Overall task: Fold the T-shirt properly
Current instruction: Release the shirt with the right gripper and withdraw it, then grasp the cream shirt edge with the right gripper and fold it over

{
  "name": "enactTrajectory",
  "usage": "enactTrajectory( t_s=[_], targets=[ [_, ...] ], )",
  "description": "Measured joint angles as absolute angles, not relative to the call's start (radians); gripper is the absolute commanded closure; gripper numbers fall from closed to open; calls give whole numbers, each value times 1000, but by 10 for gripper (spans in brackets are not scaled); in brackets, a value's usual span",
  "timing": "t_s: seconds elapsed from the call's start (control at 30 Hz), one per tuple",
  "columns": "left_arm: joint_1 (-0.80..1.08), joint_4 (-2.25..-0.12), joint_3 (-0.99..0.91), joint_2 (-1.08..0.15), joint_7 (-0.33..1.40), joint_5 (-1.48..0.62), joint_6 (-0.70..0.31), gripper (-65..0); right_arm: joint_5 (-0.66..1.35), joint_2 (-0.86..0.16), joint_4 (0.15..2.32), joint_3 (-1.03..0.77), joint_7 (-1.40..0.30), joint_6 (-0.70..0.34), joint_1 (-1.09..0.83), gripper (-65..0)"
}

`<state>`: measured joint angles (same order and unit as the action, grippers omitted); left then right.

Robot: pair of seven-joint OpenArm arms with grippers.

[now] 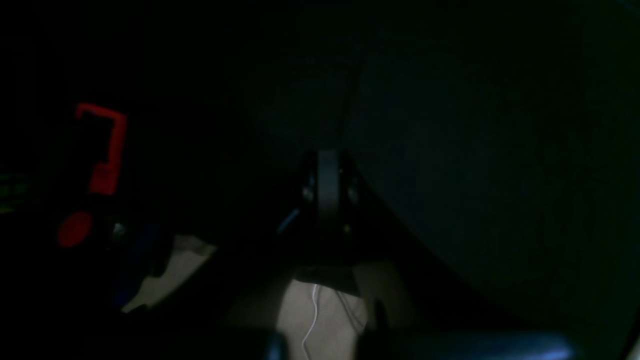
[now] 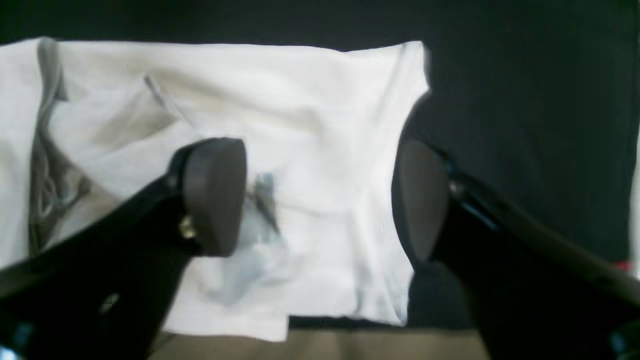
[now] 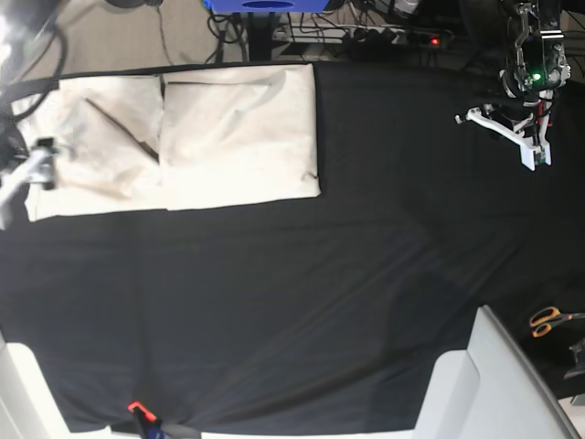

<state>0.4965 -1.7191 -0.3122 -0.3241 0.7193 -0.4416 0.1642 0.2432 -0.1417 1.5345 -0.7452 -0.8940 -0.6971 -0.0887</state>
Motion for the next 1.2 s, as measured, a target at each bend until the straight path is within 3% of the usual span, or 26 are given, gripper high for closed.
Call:
enactTrajectory(
  t_s=[0.17, 0.3, 0.4, 0.77, 1.2],
  targets=[
    [496, -1719, -313, -322, 718, -443, 164, 0, 235, -309, 1132, -926, -917, -689, 35, -545],
    [496, -1719, -313, -322, 719, -442, 164, 0, 292, -419, 839, -933, -905, -695, 120, -545],
    [496, -1719, -313, -322, 719, -443, 164, 0, 406, -445, 723, -929, -867, -697, 128, -545],
    [496, -1719, -313, -322, 717, -442, 164, 0, 463, -410, 719, -928, -865, -705, 84, -539],
    [482, -1714, -311, -321, 716, -443, 164, 0, 707, -349, 937, -643, -1003, -702, -39, -536]
  ],
)
